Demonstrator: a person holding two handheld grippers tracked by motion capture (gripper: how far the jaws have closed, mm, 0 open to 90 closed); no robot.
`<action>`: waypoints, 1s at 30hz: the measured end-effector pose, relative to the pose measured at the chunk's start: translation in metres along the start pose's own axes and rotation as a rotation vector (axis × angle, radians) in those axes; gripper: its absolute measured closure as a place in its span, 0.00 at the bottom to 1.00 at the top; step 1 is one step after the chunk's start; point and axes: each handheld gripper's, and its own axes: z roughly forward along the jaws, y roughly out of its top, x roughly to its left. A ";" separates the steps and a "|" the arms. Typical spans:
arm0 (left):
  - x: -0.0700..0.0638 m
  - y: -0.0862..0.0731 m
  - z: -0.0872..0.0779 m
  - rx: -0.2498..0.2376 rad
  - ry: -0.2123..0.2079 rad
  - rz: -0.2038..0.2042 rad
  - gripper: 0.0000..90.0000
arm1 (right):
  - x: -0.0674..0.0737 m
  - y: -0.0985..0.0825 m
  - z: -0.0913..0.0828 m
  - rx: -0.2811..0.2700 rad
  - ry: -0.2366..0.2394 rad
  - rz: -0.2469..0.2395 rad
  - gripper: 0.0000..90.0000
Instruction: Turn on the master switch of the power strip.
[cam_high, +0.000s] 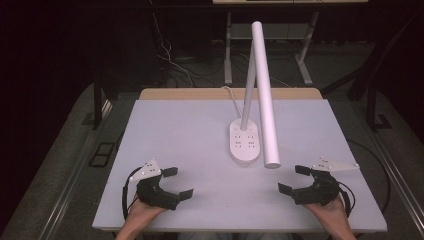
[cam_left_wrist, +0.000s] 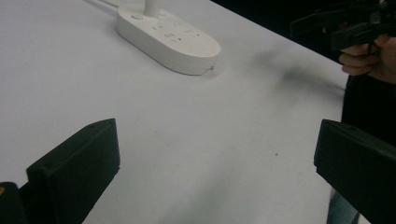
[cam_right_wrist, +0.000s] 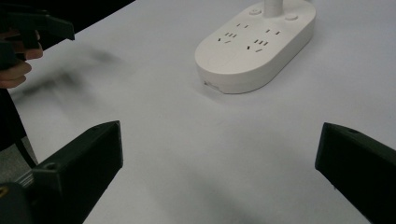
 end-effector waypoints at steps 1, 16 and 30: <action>0.000 0.000 0.000 0.002 0.001 0.003 0.00 | 0.000 0.000 0.000 0.003 0.002 -0.004 0.00; 0.002 0.001 0.002 0.018 -0.010 -0.006 0.00 | 0.003 -0.004 0.001 0.034 0.010 -0.011 0.00; 0.004 0.003 0.000 0.033 -0.011 -0.019 0.00 | 0.000 -0.005 -0.003 0.040 0.009 -0.006 0.00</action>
